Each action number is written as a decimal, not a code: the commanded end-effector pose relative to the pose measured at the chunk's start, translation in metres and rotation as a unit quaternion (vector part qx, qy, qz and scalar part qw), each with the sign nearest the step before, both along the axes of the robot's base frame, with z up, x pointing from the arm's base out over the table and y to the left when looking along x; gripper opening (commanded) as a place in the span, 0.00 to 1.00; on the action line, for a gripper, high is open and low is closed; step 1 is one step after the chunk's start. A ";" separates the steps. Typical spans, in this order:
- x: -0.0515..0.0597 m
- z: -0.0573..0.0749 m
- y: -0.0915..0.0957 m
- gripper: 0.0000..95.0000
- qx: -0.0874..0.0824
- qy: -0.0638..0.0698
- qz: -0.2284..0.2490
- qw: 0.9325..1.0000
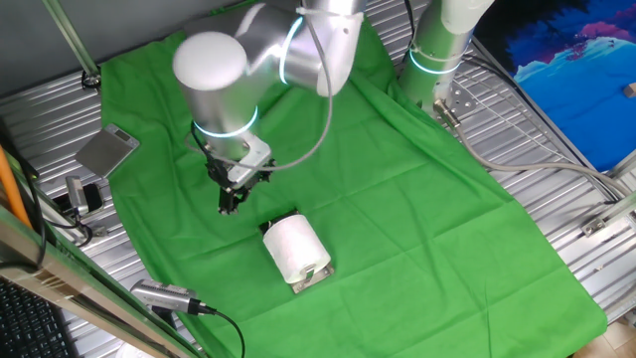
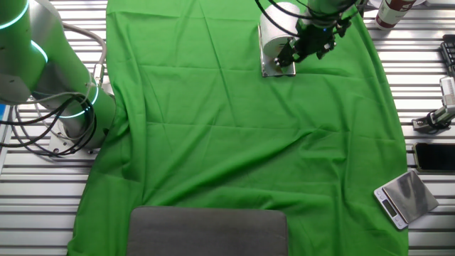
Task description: Put the toilet paper on its holder
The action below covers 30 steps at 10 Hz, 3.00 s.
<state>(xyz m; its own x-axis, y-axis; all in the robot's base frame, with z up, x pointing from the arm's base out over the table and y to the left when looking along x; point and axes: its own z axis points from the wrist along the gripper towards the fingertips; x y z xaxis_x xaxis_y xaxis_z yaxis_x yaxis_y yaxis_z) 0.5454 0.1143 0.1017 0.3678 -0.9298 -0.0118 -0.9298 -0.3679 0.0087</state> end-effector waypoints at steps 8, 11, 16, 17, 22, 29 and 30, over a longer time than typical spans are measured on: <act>0.001 -0.001 0.000 1.00 -0.003 -0.004 -0.181 0.984; -0.001 -0.006 -0.017 1.00 -0.003 0.006 -0.172 0.985; 0.020 -0.021 -0.097 1.00 0.013 0.004 -0.105 0.994; 0.023 -0.021 -0.103 1.00 0.014 0.004 -0.098 0.995; 0.027 -0.023 -0.124 1.00 0.001 0.002 -0.100 0.995; 0.030 -0.025 -0.129 1.00 -0.022 -0.001 -0.202 0.979; 0.037 -0.024 -0.138 1.00 -0.023 0.000 -0.194 0.981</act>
<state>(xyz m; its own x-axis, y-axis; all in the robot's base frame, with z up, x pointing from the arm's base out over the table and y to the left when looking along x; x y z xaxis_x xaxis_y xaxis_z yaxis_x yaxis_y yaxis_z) 0.5819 -0.0262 0.0779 -0.0385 -0.9986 0.0355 -0.9992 0.0388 0.0070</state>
